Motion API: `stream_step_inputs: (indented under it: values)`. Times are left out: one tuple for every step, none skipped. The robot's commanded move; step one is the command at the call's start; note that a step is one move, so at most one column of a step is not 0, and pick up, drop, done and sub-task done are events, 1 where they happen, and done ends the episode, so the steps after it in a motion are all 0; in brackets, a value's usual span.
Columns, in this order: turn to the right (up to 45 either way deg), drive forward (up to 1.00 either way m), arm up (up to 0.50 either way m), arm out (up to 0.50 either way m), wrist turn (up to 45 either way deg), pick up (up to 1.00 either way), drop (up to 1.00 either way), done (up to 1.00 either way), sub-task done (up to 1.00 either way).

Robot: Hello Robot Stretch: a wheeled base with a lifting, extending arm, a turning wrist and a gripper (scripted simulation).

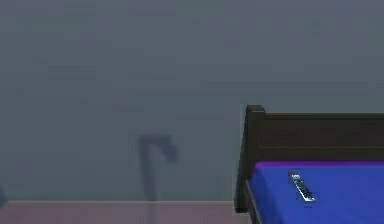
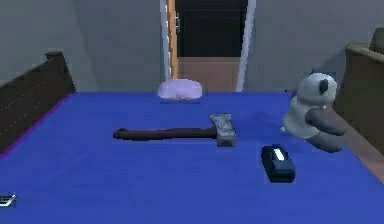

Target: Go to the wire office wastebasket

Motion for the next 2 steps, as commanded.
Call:
stream_step_inputs:
  values:
    - [-45.0,0.0,0.0,0.0,0.0,0.0,0.0,0.0,0.0]
    - [-45.0,0.0,0.0,0.0,0.0,0.0,0.0,0.0,0.0]
